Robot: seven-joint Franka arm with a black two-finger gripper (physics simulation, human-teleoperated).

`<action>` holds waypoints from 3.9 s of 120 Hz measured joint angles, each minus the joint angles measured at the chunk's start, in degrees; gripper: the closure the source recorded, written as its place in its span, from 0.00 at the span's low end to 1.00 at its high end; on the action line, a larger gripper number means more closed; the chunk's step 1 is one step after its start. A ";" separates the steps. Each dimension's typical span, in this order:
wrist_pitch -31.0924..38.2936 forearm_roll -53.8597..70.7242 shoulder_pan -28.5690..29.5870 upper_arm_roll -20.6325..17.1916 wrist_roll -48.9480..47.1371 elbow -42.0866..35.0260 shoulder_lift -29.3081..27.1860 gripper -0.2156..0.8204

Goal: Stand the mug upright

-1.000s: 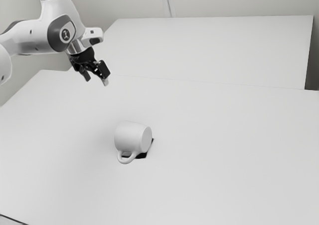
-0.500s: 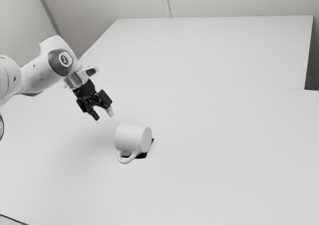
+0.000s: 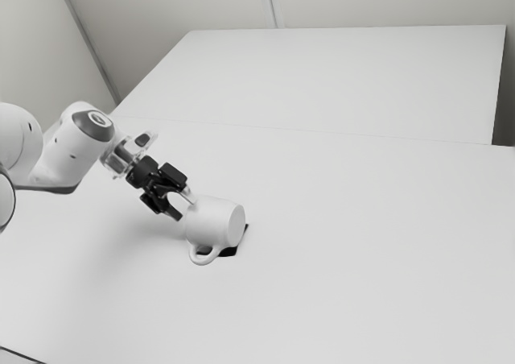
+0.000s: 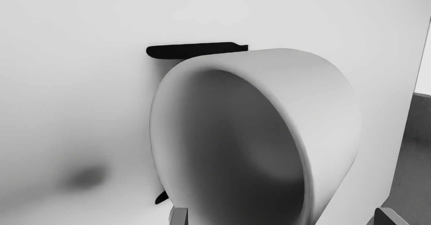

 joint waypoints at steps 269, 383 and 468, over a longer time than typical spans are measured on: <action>13.70 7.38 -6.56 -2.54 -6.49 -6.26 -12.13 0.92; 19.76 37.31 -15.55 -2.42 -49.28 -6.63 -11.27 0.92; 14.93 40.43 -15.30 -2.28 -58.49 -0.27 -3.41 0.92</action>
